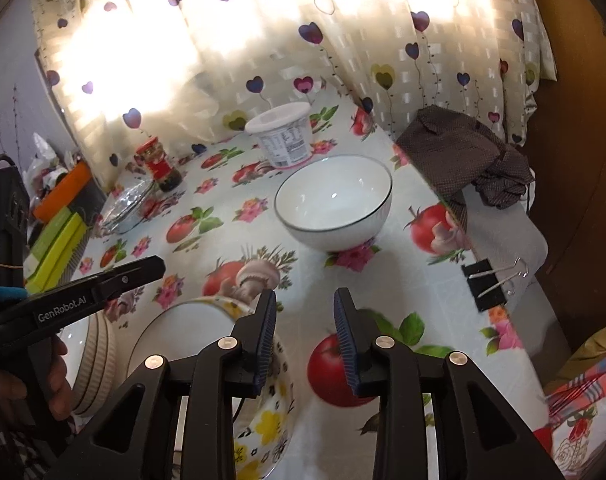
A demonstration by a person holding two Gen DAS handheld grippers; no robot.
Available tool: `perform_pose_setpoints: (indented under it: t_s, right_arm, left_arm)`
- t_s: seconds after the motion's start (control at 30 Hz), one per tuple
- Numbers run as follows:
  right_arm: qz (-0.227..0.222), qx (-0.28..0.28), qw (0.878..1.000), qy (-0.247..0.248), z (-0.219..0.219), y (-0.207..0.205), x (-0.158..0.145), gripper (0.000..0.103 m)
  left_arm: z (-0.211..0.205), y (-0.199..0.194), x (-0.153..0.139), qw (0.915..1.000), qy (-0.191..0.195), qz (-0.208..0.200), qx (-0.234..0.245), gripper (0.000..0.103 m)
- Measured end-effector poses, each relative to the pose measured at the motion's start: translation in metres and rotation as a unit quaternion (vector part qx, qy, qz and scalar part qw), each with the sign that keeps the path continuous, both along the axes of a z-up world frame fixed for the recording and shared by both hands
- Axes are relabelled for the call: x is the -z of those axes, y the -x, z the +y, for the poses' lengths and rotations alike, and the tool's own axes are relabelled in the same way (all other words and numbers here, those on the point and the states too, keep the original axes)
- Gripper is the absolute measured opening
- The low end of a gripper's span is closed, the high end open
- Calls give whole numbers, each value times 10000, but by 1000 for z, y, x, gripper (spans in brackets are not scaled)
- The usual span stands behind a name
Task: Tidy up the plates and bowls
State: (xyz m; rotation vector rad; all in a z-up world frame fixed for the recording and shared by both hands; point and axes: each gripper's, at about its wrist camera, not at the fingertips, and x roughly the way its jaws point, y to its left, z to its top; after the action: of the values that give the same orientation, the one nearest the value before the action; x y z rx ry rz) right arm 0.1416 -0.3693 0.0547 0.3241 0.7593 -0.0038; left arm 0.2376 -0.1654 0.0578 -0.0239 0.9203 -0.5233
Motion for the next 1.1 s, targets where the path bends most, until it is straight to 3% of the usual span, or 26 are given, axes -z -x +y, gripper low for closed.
perform_pose_setpoints:
  t_s: [0.27,0.43,0.6,0.97,1.1]
  right_arm:
    - [104,285,9993,212,-24,-29,0,35]
    - [212,345,9987,294,-34,-47,4,36]
    - [302,325,9985,329,-40,-67,9,37]
    - [584,337,9975,219,-54,-104,27,36]
    - [625,413,9971,136,-59,-111,31,22]
  left_arm:
    - [-12,-34,-7,9999,-3,-56,101,17]
    - [-23,-54,2,9997,-107,133,187,17]
    - [-39,-63,3,9988,-313,70,381,17]
    - [-62,-78,13,9972,-392,190,608,17]
    - [-66,-83,16,9968,-390,243,652,17]
